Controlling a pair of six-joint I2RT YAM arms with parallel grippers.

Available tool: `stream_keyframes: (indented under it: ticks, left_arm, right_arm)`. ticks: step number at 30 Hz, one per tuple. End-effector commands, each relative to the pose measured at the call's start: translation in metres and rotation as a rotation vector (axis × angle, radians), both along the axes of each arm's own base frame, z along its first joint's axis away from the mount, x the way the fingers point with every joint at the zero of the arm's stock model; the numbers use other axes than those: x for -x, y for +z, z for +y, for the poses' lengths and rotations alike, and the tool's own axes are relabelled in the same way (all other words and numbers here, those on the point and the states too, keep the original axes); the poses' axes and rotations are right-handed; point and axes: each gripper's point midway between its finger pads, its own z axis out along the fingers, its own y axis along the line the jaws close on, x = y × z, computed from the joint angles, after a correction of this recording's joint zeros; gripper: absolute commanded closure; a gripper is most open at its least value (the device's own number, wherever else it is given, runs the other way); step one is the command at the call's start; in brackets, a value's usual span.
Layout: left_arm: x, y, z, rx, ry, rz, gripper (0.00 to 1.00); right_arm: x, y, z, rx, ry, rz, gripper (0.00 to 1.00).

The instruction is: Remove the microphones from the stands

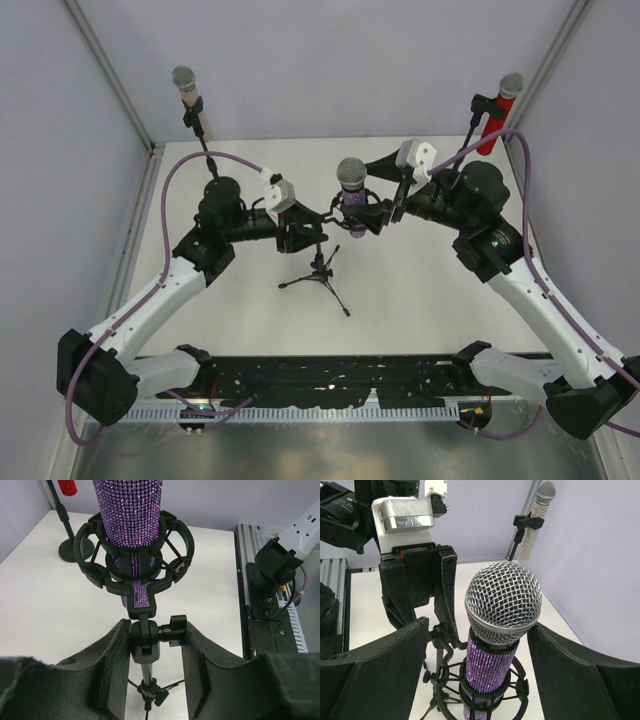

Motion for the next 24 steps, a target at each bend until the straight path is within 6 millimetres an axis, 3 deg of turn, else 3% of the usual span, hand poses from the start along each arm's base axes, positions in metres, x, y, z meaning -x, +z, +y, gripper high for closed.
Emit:
stream_keyframes:
  ticks: [1,13,24]
  left_arm:
    - [-0.003,-0.033,0.007,-0.065,0.042,0.104,0.69]
    - [-0.002,-0.033,0.007,-0.064,0.039,0.101,0.69]
    - [-0.002,-0.032,0.006,-0.062,0.033,0.102,0.69]
  right_arm:
    - [0.005,0.008,-0.005,-0.035,-0.015,-0.078,0.16]
    - [-0.017,-0.014,-0.006,-0.054,-0.099,-0.07,0.15]
    - [-0.027,-0.028,-0.006,-0.041,-0.126,-0.068,0.24]
